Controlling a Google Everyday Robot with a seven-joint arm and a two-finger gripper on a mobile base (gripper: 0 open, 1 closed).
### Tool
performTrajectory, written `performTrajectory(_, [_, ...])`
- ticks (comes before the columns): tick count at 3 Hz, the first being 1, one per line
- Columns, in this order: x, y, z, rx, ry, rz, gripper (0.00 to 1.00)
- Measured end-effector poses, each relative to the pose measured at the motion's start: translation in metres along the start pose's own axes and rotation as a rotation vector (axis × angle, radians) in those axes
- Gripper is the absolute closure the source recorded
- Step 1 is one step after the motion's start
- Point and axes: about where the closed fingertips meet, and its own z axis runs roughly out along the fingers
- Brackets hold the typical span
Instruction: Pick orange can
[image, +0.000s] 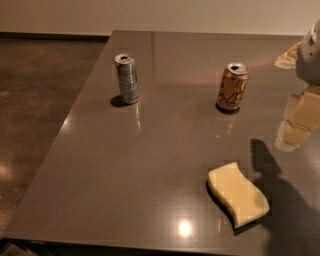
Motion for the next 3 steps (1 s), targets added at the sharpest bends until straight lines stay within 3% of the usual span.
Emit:
performTrajectory(1, [-0.001, -0.002, -0.001, 0.01, -0.004, 0.004, 0.0])
performTrajectory(2, [-0.006, -0.016, 0.006, 0.015, -0.03, 0.05, 0.0])
performTrajectory(3, [-0.01, -0.042, 0.021, 0.032, -0.076, 0.143, 0.0])
